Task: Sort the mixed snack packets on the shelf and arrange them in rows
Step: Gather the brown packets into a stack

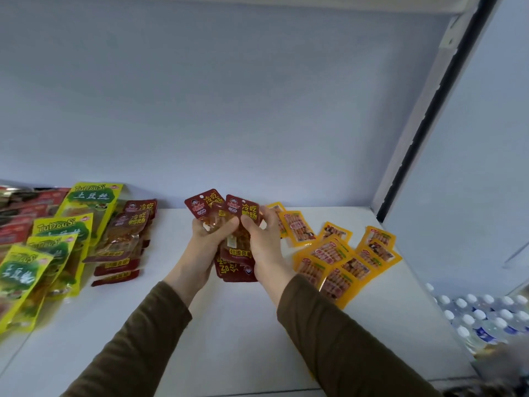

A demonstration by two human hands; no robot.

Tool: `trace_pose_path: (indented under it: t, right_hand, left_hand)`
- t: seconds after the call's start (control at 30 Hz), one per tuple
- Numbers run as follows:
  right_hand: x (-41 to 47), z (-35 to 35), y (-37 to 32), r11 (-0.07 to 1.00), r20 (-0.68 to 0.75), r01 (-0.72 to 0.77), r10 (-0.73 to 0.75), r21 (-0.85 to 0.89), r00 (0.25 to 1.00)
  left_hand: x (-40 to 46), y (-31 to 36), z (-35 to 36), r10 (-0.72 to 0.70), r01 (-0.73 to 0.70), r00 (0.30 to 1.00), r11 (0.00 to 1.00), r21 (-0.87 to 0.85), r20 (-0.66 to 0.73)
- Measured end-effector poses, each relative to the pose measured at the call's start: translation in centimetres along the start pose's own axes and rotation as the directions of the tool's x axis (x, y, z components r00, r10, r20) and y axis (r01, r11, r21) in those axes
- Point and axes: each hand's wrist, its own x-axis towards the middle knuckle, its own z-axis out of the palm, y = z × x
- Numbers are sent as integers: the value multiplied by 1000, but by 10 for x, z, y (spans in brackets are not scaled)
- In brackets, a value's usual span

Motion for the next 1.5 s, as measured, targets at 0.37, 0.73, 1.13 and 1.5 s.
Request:
trace_pose_path:
  t: [0.37, 0.73, 1.13, 1.5]
  right_hand:
    - [1, 78, 34, 969, 168, -227, 209, 100, 963]
    - [10, 125, 46, 934, 120, -30, 77, -356, 990]
    - [7, 130, 47, 955, 290, -39, 129, -295, 948]
    - [-7, 128, 59, 980, 225, -41, 86, -196, 971]
  left_hand:
    - [26, 29, -84, -18, 59, 991, 945, 320, -131]
    - [40, 19, -105, 134, 72, 967, 670, 739, -215]
    - [46, 19, -109, 145, 72, 963, 671, 738, -226]
    - [39, 12, -107, 267, 8, 952, 475, 880, -153]
